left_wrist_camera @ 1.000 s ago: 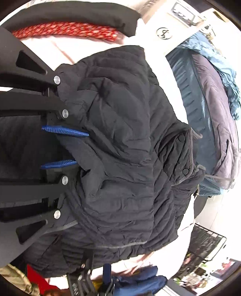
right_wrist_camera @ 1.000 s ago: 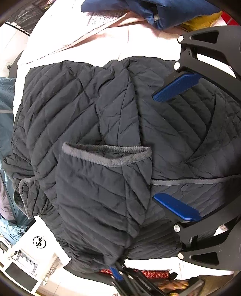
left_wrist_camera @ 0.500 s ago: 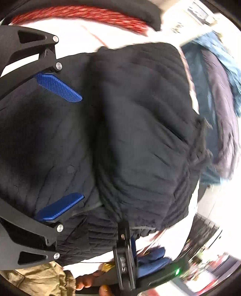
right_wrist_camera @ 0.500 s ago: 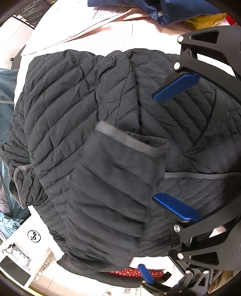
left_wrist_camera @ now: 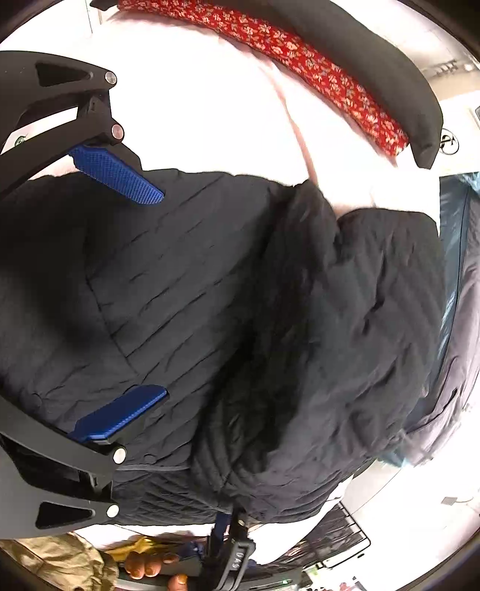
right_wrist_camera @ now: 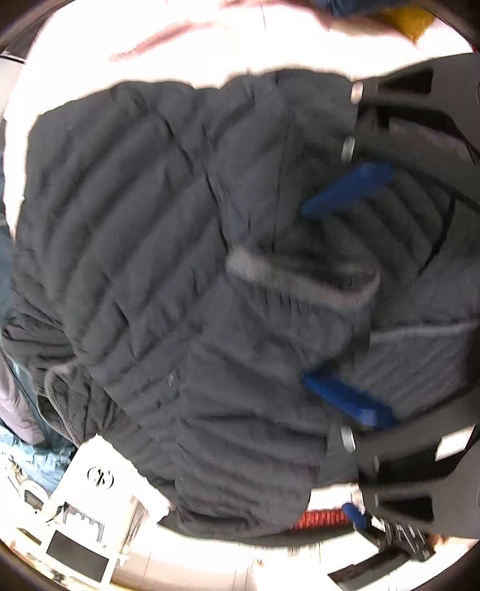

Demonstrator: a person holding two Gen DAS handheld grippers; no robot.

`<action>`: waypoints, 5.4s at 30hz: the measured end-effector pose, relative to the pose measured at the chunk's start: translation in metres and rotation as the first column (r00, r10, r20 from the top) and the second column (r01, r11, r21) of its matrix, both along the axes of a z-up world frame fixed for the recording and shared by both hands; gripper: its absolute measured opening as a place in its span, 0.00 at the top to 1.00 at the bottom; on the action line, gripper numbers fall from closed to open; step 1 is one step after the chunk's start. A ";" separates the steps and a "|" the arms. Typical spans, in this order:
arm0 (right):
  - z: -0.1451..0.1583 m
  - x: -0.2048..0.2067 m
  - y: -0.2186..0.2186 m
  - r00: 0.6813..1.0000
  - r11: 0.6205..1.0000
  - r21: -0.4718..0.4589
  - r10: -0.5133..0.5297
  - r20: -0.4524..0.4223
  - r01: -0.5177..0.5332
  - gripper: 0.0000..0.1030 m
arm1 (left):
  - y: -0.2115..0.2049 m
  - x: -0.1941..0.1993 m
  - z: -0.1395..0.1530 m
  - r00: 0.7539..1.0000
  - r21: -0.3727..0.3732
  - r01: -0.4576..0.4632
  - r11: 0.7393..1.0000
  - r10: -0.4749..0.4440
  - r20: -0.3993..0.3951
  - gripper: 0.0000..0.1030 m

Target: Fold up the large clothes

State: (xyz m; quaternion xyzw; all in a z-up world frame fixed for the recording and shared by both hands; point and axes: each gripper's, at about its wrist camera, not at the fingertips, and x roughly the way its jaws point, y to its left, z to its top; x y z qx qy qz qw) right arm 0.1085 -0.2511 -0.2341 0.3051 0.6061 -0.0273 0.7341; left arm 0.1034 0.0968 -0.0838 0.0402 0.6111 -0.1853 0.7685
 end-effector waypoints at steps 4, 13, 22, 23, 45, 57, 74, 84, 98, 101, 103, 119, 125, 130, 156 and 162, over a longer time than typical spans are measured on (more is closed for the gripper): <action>0.027 0.017 0.023 0.991 0.995 0.031 0.091 0.095 -0.095 0.92 | 0.007 0.006 0.005 0.999 0.028 -0.032 0.999 0.031 0.035 0.06; 0.196 0.067 0.024 0.832 0.969 0.167 0.063 0.551 -0.185 0.96 | 0.043 0.042 0.011 0.975 0.036 -0.217 0.975 0.215 0.061 0.06; 0.090 0.079 -0.021 0.995 0.999 0.045 0.016 0.099 -0.021 0.96 | 0.039 0.102 0.040 0.946 0.025 -0.268 0.963 0.258 0.199 0.06; 0.077 0.075 -0.025 0.998 1.000 0.016 0.000 0.062 -0.001 0.96 | 0.034 0.107 0.041 0.948 0.026 -0.257 0.966 0.247 0.203 0.06; 0.084 0.067 0.018 0.961 0.907 -0.408 0.196 0.194 -0.103 0.32 | -0.083 0.201 -0.071 0.997 0.289 0.031 0.957 -0.052 0.064 0.04; -0.020 0.088 0.045 0.952 0.884 -0.354 0.295 -0.086 -0.306 0.15 | -0.065 0.174 -0.057 0.985 0.220 0.052 0.974 -0.087 0.152 0.05; 0.036 -0.033 0.031 0.983 0.938 -0.301 0.181 0.006 -0.171 0.15 | -0.006 0.067 -0.009 0.984 0.055 -0.046 0.997 0.035 0.176 0.06; 0.006 -0.128 0.019 0.989 0.973 -0.186 0.120 -0.087 -0.134 0.15 | 0.056 -0.012 -0.026 0.998 0.085 -0.058 0.995 0.055 0.034 0.06; 0.011 -0.185 0.007 0.998 0.995 -0.075 0.060 -0.034 -0.062 0.15 | 0.121 -0.048 -0.034 0.998 0.006 -0.034 0.999 0.034 -0.061 0.08; 0.005 -0.207 -0.005 0.999 0.999 -0.052 0.004 -0.042 -0.006 0.15 | 0.132 -0.057 -0.041 0.994 -0.011 -0.031 0.999 0.030 -0.106 0.14; 0.004 -0.224 -0.014 0.999 0.999 -0.029 -0.024 -0.043 0.022 0.15 | 0.138 -0.067 -0.047 0.990 -0.028 -0.029 0.999 0.025 -0.138 0.16; -0.029 -0.270 -0.042 0.989 0.975 0.189 -0.095 -0.110 0.115 0.22 | 0.148 -0.092 -0.081 0.964 -0.111 0.036 0.993 -0.064 -0.258 0.34; -0.041 -0.269 -0.017 0.988 0.985 0.169 -0.007 -0.153 0.034 0.41 | 0.165 -0.085 -0.087 0.953 -0.173 -0.035 0.984 -0.019 -0.304 0.50; -0.042 -0.262 -0.015 0.986 0.985 0.173 0.027 -0.167 0.003 0.68 | 0.141 -0.087 -0.093 0.945 -0.195 -0.010 0.981 -0.054 -0.322 0.63; 0.006 -0.224 0.013 0.997 0.989 0.142 0.046 -0.059 -0.037 0.91 | 0.106 -0.070 -0.042 0.962 -0.240 0.029 0.970 -0.092 -0.256 0.93; 0.065 -0.122 -0.024 0.987 0.999 0.052 0.004 0.161 -0.012 0.92 | 0.067 0.028 0.015 0.997 -0.292 0.043 0.955 -0.059 -0.046 0.93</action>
